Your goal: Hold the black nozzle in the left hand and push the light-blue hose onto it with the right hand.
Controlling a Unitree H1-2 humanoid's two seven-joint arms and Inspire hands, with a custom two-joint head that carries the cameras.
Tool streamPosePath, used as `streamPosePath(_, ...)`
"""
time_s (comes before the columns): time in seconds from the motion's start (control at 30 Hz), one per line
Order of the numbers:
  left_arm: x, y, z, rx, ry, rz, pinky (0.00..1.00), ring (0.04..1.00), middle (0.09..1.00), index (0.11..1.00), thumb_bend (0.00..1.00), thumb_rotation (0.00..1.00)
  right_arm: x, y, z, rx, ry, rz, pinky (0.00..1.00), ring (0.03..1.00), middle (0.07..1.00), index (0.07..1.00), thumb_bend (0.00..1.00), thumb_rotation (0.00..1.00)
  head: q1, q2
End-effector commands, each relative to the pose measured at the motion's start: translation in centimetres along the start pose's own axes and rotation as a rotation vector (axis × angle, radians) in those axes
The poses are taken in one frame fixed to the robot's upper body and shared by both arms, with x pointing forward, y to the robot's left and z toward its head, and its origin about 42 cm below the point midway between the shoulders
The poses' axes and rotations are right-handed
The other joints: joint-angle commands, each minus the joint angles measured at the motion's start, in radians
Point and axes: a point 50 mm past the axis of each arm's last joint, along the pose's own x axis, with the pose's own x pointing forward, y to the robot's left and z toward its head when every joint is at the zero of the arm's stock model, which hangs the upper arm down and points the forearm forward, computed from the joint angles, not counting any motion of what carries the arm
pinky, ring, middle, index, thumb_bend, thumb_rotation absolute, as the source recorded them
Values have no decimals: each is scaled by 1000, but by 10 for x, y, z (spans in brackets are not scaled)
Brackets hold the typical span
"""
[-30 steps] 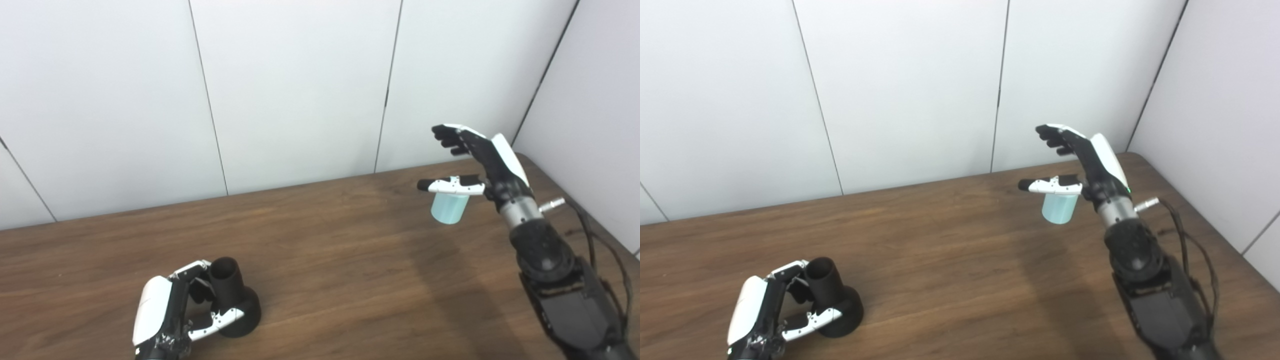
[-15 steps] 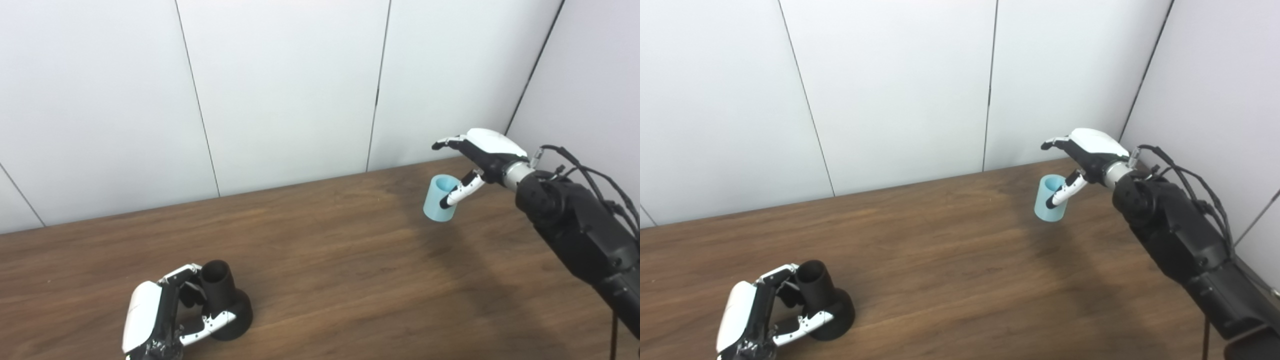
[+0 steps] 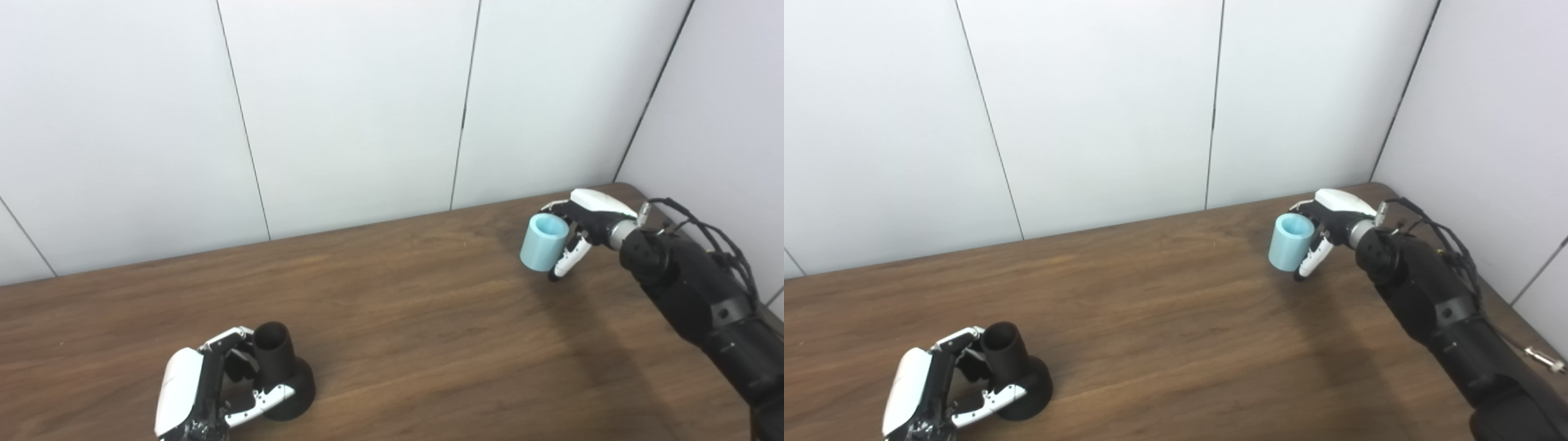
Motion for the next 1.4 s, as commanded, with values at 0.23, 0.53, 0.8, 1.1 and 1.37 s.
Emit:
streamPosePath(0.23,-3,-7,-3,29,46,-51,339,358,480,500,498,0,-2,-35,-4,24,-45,-87,685,738,788,805,956,128,9,-2)
streamPosePath(0.53,-3,-7,-4,32,61,-62,353,368,484,498,499,0,-9,-39,-2,40,-37,-89,691,731,772,795,921,117,15,-2)
streamPosePath(0.8,-4,-7,-5,39,71,-73,358,371,480,497,500,0,-9,-39,0,36,-54,-95,672,708,748,779,909,121,23,8)
streamPosePath(1.1,-6,-8,-7,46,75,-86,367,381,489,493,501,0,-10,-41,8,44,-69,-99,660,705,748,777,900,133,24,10)
streamPosePath(1.37,-7,-7,-7,53,83,-97,379,395,499,488,501,0,-8,-42,15,38,-75,-93,640,677,727,748,889,82,29,18)
